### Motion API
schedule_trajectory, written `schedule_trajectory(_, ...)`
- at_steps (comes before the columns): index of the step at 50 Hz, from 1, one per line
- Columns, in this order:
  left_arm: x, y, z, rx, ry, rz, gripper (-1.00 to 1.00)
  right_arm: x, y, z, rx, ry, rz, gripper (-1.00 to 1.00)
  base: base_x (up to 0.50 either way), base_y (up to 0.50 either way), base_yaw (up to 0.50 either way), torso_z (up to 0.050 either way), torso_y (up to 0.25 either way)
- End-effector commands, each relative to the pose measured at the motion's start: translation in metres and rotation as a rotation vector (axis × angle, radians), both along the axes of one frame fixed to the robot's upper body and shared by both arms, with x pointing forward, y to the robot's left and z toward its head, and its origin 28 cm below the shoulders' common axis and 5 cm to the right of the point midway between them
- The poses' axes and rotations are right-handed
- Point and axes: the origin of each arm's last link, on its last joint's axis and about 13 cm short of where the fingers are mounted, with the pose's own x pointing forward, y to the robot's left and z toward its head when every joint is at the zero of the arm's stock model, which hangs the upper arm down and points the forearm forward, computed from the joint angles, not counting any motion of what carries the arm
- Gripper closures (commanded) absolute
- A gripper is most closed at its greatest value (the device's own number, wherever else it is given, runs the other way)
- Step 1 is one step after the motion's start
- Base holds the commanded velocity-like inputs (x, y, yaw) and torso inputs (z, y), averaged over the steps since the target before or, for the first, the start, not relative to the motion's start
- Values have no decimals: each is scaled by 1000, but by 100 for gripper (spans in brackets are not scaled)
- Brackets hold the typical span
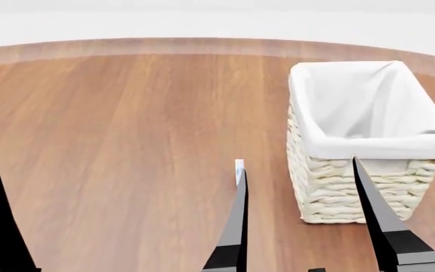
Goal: Pick up the alphabet soup and the cream cheese box, and put them in the basket.
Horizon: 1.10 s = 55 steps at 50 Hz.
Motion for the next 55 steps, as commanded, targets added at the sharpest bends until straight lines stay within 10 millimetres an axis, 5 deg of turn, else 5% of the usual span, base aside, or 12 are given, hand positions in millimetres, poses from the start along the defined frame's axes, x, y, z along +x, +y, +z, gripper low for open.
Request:
schedule_trajectory(1,1,-1,-1,2,3,-2,-100,1,0,0,1,1,0,-100,223,0,0,0,0)
schedule_trajectory(55,1,-1,-2,2,5,1,-100,1,1,0,-3,2,9,-100,225,0,0,0,0)
